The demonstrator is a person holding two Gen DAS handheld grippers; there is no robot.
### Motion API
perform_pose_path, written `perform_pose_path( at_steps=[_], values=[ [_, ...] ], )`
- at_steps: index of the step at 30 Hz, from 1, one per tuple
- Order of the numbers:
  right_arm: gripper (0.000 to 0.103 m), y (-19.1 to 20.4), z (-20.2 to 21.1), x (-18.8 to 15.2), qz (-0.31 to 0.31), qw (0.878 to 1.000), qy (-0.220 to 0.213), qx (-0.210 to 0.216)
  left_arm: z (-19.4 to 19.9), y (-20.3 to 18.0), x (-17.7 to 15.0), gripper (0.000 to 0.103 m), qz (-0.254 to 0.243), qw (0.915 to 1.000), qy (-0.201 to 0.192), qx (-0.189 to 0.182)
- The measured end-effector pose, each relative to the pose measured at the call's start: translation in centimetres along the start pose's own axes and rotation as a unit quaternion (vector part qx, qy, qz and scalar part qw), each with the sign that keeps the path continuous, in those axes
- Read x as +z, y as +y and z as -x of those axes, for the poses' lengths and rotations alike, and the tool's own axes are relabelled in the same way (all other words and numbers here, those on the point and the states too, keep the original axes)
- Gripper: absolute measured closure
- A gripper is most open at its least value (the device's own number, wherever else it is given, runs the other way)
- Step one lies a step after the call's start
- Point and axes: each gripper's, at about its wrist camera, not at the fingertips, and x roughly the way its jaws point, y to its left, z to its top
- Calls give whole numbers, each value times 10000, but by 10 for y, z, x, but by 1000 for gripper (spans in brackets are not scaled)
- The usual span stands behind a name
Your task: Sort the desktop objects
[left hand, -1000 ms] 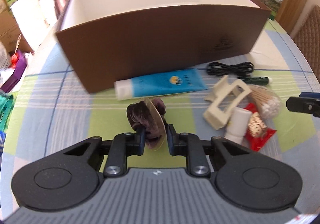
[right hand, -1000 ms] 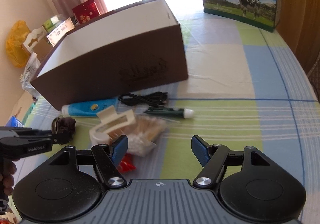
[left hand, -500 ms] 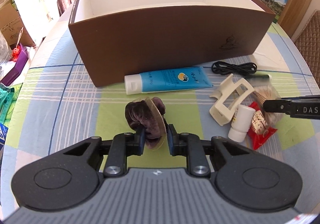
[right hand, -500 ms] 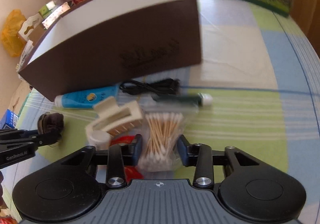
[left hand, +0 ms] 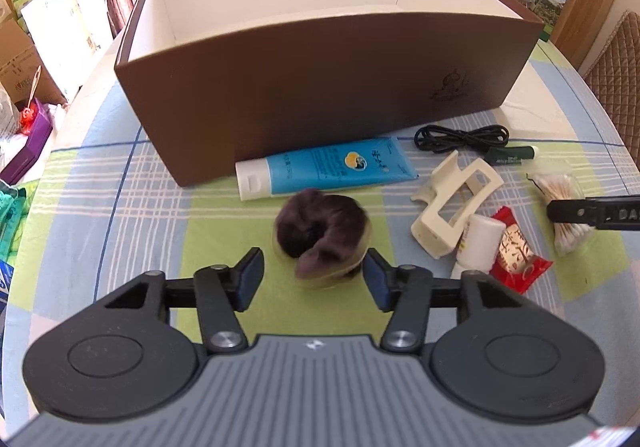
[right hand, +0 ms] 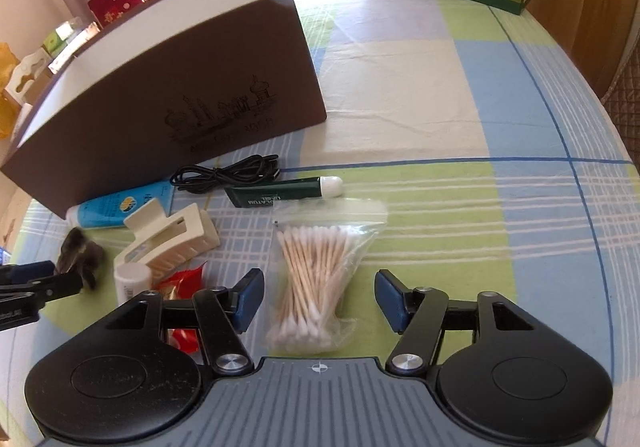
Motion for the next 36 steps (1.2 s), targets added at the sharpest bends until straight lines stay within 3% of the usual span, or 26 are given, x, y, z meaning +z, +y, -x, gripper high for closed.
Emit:
perform_pose_path(
  at_steps=[4,7,10,17,20,26,36],
  values=[
    [47,16,-8,-5,557,9976,-121,-390,-3,-2,4,51,-90,10000,-10,24],
    [66,22,-9,-11,1049,9927,-198,-556,-2,-6,5,50,-242,9997,-72,16],
    [75,17,-7,-16,1163,9919,-220,-468,-6,-10,5,49,-440,9990,-58,-34],
    [75,8,0,-24,1219,9914,-257,-397,-21,-18,4,50,-741,9972,-60,119],
    [75,7,2,-27,1267,9908,-272,-378,-26,-17,3,67,-692,9976,-37,58],
    [76,6,6,-32,1351,9900,-264,-296,-20,-17,-4,78,-740,9972,-100,-38],
    [80,4,15,-37,1257,9920,-45,-105,1,-14,-19,80,-508,9983,-58,-266]
  ],
)
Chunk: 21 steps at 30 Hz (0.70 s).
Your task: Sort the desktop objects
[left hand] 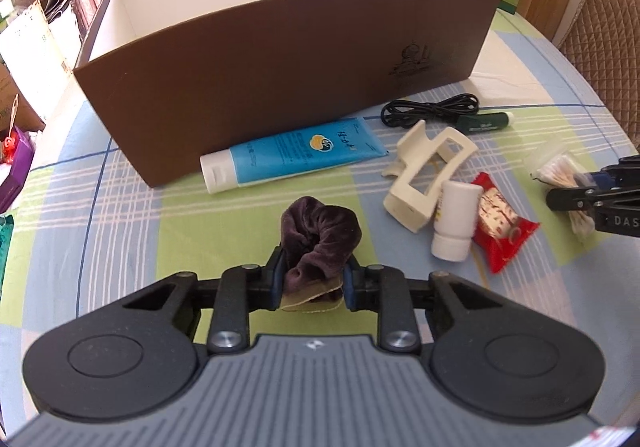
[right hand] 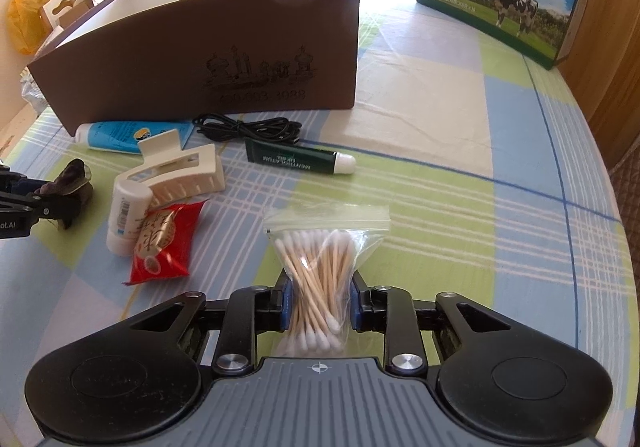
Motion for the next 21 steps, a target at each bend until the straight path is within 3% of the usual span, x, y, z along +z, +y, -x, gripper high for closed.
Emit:
perform_pose_path(
  at_steps=[9,21],
  values=[
    [81,7,14,-4,52,9996,233,162,24,-5,-3,80,56,9999,-135,-71],
    [81,15,46,27,209,9977,-142,632,61,1,17,80,93,9977,-665,-53]
  ],
)
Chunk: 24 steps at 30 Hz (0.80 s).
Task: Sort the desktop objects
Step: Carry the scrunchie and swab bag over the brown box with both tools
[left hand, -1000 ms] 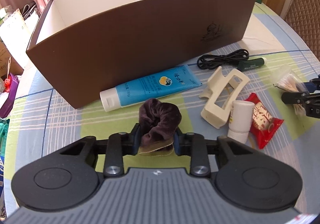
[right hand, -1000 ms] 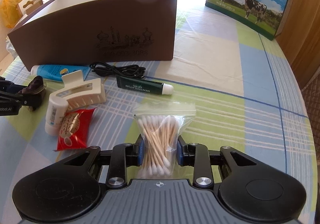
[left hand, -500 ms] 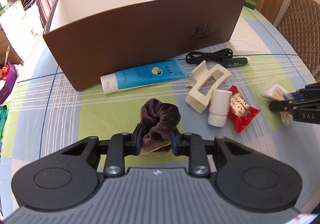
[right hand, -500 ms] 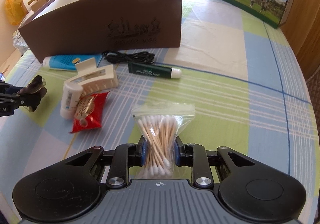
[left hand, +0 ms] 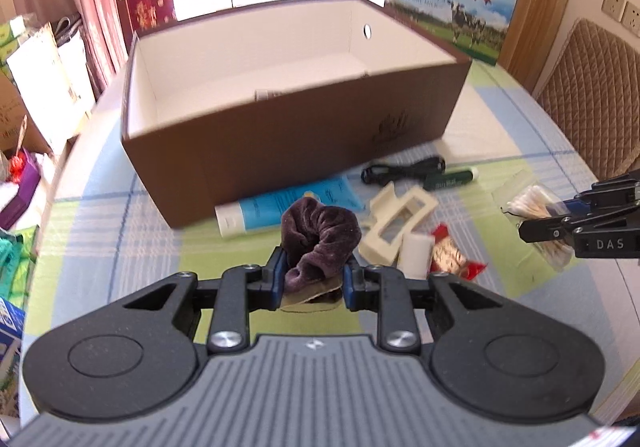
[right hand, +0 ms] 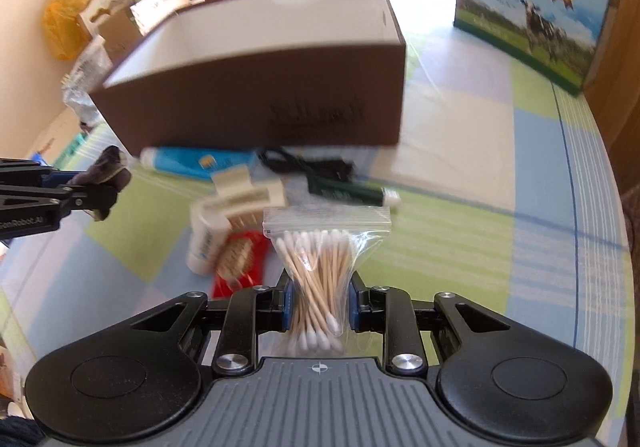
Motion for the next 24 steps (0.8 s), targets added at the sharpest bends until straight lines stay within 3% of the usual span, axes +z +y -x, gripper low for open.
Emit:
perform_pose_path(
  at_steps=[14,24],
  values=[
    [81,20,17,80,463,9959,-627,456,15,22,56,80,-58,9988,-490,15],
    [81,35,-1,155,835,9905,-966,511,-5,41,115,80,-263,9973,-688,82]
  ],
)
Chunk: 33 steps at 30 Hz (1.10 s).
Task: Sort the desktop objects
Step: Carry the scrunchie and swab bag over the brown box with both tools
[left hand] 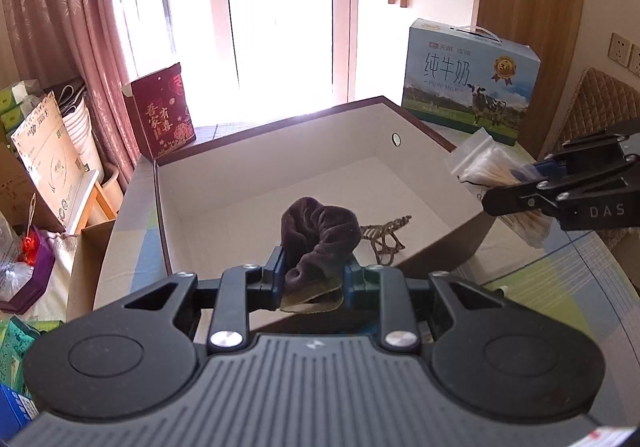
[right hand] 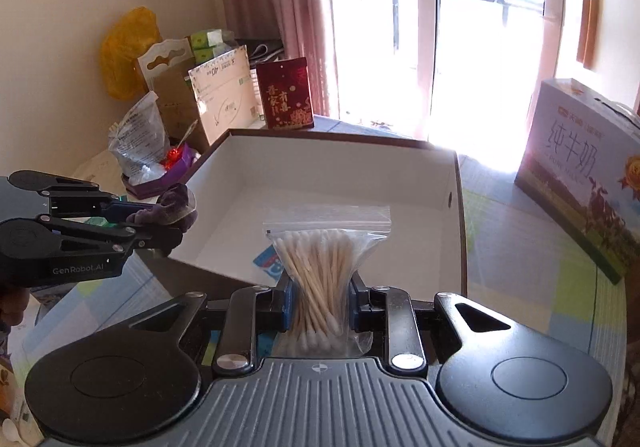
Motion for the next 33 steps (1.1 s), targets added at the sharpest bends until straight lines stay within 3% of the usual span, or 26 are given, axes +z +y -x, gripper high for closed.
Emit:
perform_pose_path(
  at_steps=[9,16,33],
  values=[
    [80,-19,-58,39,35,9998,119,166,-54,31,34,80,125,9996,269,-9],
    [80,-35,-122,59,66,9985,535,63,-110,47,54,80,173,9980,606,22],
    [80,-60,-204,63,24,9914,1291,-210,-205,63,55,79,213,9884,1473,316]
  ],
)
